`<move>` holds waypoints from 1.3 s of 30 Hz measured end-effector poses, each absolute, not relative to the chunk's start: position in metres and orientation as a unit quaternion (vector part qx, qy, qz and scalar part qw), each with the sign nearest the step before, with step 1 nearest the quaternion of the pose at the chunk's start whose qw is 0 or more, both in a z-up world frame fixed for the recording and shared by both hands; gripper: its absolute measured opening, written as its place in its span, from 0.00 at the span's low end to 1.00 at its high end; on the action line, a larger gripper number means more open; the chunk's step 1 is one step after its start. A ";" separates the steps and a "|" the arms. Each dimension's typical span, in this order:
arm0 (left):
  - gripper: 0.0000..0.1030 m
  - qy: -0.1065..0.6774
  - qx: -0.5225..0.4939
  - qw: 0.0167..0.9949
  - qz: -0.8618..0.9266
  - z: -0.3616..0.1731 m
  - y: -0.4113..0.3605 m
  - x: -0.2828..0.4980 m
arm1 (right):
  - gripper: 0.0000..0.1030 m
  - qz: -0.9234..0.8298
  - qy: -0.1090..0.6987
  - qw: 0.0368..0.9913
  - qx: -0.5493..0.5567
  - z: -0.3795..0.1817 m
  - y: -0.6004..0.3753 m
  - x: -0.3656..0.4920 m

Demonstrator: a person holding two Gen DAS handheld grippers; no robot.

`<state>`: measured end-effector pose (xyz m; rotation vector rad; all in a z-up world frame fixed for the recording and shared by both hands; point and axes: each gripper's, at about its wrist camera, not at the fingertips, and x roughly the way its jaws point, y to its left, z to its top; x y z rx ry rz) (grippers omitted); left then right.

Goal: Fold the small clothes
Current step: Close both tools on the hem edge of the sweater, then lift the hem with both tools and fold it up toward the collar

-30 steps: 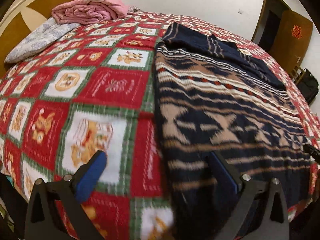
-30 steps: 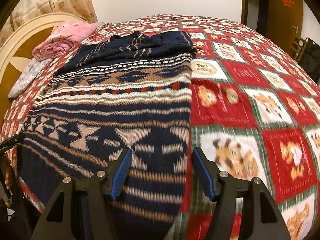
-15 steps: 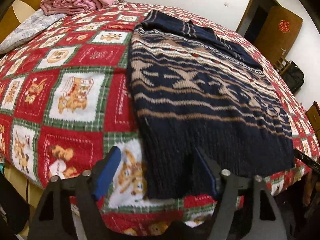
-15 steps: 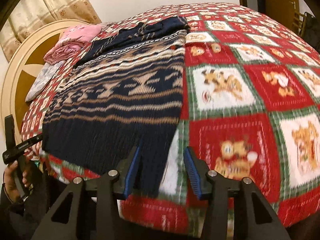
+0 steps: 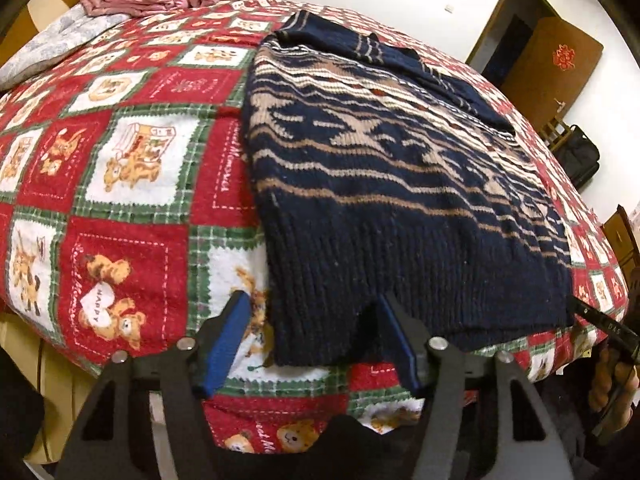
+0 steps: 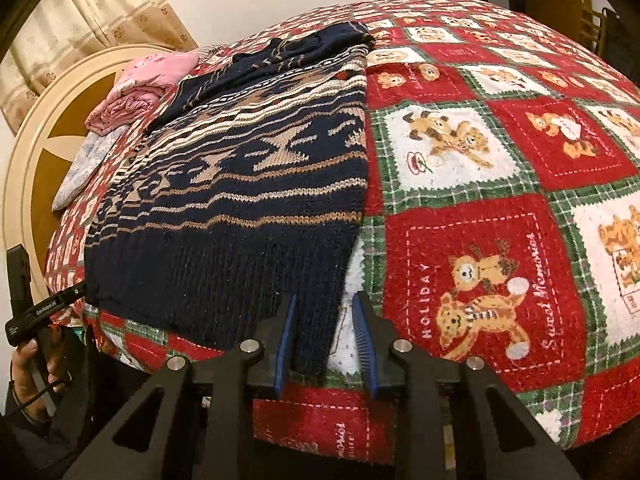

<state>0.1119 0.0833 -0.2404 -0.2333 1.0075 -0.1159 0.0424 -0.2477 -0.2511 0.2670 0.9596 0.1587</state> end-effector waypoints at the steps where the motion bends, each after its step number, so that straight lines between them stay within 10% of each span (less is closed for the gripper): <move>1: 0.62 0.481 -0.111 0.868 -0.055 -0.240 0.083 0.112 | 0.29 0.075 0.460 0.876 0.125 -0.252 -0.247 0.042; 8: 0.41 0.483 -0.108 0.868 -0.046 -0.237 0.084 0.110 | 0.25 0.081 0.449 0.880 0.132 -0.246 -0.248 0.039; 15: 0.47 0.482 -0.120 0.866 -0.055 -0.240 0.085 0.111 | 0.26 0.086 0.458 0.875 0.130 -0.253 -0.248 0.043; 18: 0.09 0.477 -0.109 0.869 -0.072 -0.235 0.080 0.109 | 0.11 0.093 0.445 0.882 0.122 -0.244 -0.242 0.038; 39: 0.08 0.404 -0.236 0.872 -0.144 -0.188 0.114 0.113 | 0.06 0.159 0.335 0.902 0.221 -0.186 -0.260 0.028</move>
